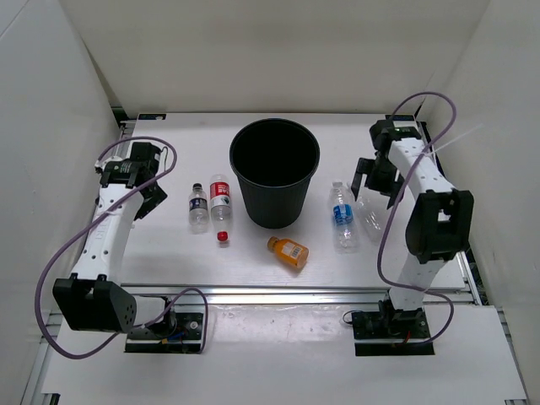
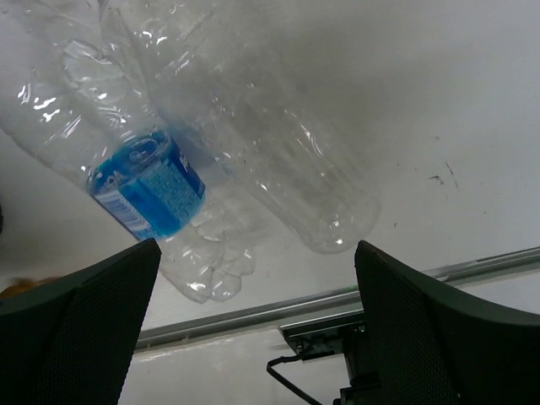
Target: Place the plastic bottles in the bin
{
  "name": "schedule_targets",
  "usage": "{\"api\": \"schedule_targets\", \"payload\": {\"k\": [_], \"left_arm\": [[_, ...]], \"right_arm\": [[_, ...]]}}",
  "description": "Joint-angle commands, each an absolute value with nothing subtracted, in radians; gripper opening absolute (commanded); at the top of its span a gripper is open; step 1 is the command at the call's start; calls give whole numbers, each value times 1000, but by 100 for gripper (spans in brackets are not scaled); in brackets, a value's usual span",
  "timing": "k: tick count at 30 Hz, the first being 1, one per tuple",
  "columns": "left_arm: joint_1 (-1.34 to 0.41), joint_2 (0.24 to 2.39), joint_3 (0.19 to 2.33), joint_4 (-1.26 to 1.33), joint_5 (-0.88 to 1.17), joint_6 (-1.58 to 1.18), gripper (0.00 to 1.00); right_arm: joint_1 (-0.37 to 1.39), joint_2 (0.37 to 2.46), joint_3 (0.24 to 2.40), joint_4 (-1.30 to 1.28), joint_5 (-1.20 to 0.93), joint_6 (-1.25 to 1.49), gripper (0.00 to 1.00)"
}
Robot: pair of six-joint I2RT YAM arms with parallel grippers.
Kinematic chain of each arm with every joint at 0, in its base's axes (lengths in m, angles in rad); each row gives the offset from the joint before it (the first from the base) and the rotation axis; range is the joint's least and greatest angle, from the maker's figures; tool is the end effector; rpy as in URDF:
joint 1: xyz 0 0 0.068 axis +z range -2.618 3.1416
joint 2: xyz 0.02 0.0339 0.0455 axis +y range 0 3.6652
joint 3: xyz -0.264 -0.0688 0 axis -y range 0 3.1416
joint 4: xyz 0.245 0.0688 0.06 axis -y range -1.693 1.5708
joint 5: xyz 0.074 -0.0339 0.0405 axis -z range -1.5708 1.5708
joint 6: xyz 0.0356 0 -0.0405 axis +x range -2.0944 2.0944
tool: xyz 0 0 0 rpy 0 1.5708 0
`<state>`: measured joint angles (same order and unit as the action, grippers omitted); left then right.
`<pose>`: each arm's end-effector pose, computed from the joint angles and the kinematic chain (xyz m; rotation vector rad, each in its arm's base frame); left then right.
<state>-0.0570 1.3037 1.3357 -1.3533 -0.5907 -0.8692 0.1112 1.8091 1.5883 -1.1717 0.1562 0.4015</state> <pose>0.2196 0.0073 0.3356 -1.1200 2.3530 0.5630 0.3523 0.0338 0.2675 0.4435 2.8922 -0.1552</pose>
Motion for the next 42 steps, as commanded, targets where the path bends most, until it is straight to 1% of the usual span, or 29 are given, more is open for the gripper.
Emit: {"api": "schedule_targets", "payload": {"k": [1, 12, 13, 15, 16, 18, 19, 21, 23, 25, 26, 27, 28, 31, 32, 33, 35, 36, 37, 38, 39, 40, 41, 42], "left_arm": [[-97, 1246, 1319, -1424, -644, -839, 100], [-106, 1267, 1266, -1414, -653, -839, 100], [-106, 1267, 1266, -1414, -644, -839, 100], [-106, 1267, 1255, -1414, -644, -839, 100], [-106, 1276, 1255, -1414, -635, -839, 100], [-106, 1290, 1246, -1405, -635, -848, 100], [-106, 1290, 1246, -1405, -624, -848, 100], [-106, 1314, 1246, -1405, -624, -859, 100], [-106, 1324, 1256, -1391, -615, -870, 100], [-106, 1315, 1267, -1350, -544, -832, 100], [-106, 1301, 1267, -1315, -508, -765, 100], [-106, 1263, 1267, -1242, -474, -741, 100], [-106, 1240, 1256, -1203, -412, -721, 100], [-106, 1166, 1244, -1090, -318, -709, 100], [-106, 1166, 1233, -1079, -308, -722, 100], [-106, 1166, 1233, -1078, -308, -751, 100], [-106, 1187, 1233, -1065, -279, -762, 100], [-106, 1202, 1233, -1065, -270, -773, 100], [-106, 1236, 1233, -1065, -258, -773, 100], [-106, 1253, 1233, -1065, -249, -773, 100], [-106, 1267, 1244, -1065, -249, -773, 100], [-106, 1276, 1244, -1052, -249, -764, 100], [-115, 1276, 1244, -1036, -249, -764, 100], [-115, 1266, 1244, -1007, -230, -749, 100]], "right_arm": [[121, 1853, 1572, -1122, 166, 379, 100], [111, 1966, 1444, -1009, 178, 416, 100], [110, 1967, 1443, -1009, 163, 416, 96], [101, 1977, 1433, -997, 152, 416, 92], [91, 1977, 1433, -986, 152, 416, 86], [81, 1988, 1433, -986, 127, 407, 79], [69, 1988, 1433, -986, 127, 407, 69], [69, 1988, 1454, -1014, 127, 419, 59], [60, 1945, 1488, -1054, 138, 448, 48], [69, 1841, 1583, -1110, 129, 500, 48], [69, 1780, 1633, -1127, 115, 517, 48], [86, 1760, 1697, -1165, 97, 529, 48], [107, 1749, 1862, -1187, 97, 540, 48], [150, 1785, 2163, -1276, 32, 540, 48], [150, 1824, 2350, -1285, -48, 540, 48], [166, 1836, 2412, -1285, -102, 540, 48], [196, 1815, 2445, -1185, -202, 540, 48], [230, 1796, 2365, -1127, -248, 526, 48], [253, 1781, 2327, -1020, -314, 496, 50], [280, 1781, 2307, -981, -339, 465, 53], [335, 1805, 2327, -980, -339, 436, 55], [357, 1869, 2427, -997, -339, 422, 57], [374, 1885, 2443, -997, -339, 411, 61], [406, 1885, 2444, -983, -353, 411, 71]]}}
